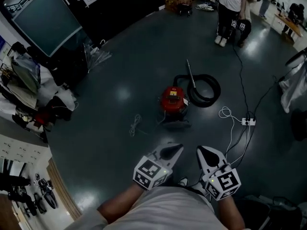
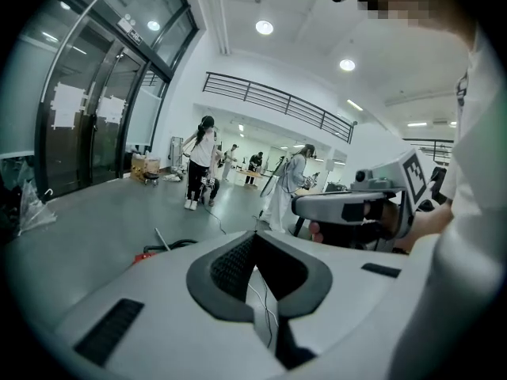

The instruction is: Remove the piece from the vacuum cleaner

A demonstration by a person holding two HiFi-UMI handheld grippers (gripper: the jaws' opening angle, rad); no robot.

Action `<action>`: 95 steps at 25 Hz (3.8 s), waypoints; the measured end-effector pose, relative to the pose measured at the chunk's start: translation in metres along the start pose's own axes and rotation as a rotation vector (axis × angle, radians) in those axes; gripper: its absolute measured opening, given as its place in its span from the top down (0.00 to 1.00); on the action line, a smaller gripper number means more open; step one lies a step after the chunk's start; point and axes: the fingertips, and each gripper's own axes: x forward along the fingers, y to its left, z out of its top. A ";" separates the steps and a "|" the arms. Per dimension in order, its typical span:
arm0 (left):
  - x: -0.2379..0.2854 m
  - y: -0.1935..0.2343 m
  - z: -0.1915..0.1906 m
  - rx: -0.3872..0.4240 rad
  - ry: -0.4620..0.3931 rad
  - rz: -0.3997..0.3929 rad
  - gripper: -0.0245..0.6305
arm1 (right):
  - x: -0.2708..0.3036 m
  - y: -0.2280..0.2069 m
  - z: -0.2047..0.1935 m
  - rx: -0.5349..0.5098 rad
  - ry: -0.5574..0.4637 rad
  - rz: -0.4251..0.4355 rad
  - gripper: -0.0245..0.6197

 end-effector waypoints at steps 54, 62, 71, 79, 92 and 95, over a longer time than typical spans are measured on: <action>0.343 0.394 -0.510 0.642 0.763 -0.161 0.89 | 0.347 -0.267 -0.254 0.249 0.199 -0.055 0.94; 0.336 0.381 -0.516 0.616 0.790 -0.263 0.92 | 0.340 -0.259 -0.255 0.274 0.220 -0.058 0.94; 0.299 0.349 -0.497 0.518 0.797 -0.313 0.92 | 0.321 -0.247 -0.243 0.272 0.234 -0.066 0.94; 0.239 0.289 -0.375 0.516 0.759 -0.374 0.92 | 0.283 -0.220 -0.156 0.194 0.237 -0.071 0.94; 0.138 0.198 -0.141 0.349 0.699 -0.445 0.92 | 0.201 -0.170 0.002 0.152 0.086 -0.126 0.94; 0.127 0.182 -0.106 0.323 0.674 -0.459 0.92 | 0.190 -0.161 0.023 0.105 0.068 -0.144 0.94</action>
